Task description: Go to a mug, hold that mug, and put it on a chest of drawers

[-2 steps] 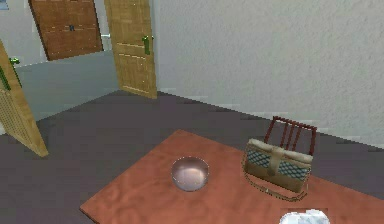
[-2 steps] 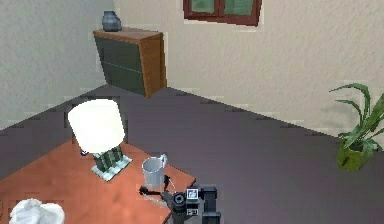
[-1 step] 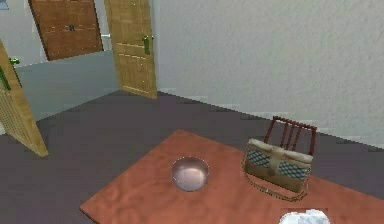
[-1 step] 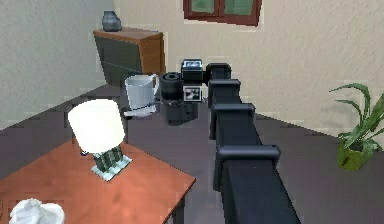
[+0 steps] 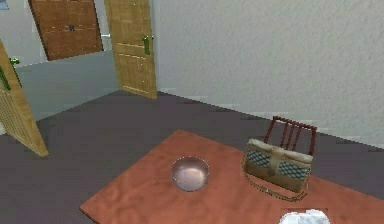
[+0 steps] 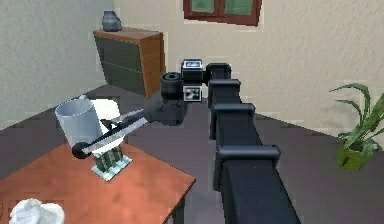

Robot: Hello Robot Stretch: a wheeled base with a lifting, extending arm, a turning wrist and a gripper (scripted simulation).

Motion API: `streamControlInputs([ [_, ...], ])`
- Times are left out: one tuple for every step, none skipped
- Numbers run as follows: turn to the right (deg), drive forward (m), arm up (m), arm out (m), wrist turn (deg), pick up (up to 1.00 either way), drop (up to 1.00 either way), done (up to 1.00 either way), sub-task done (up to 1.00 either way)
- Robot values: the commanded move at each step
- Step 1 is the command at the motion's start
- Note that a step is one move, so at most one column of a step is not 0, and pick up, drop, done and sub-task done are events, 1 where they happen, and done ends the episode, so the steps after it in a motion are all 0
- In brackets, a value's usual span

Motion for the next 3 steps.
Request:
streamControlInputs([
  [0.0,0.0,0.0,0.0,-45.0,0.0,0.0,0.0,0.0],
  [0.0,0.0,0.0,0.0,-6.0,0.0,0.0,0.0,0.0],
  [0.0,0.0,0.0,-0.22,0.0,0.0,0.0,0.0,0.0],
])
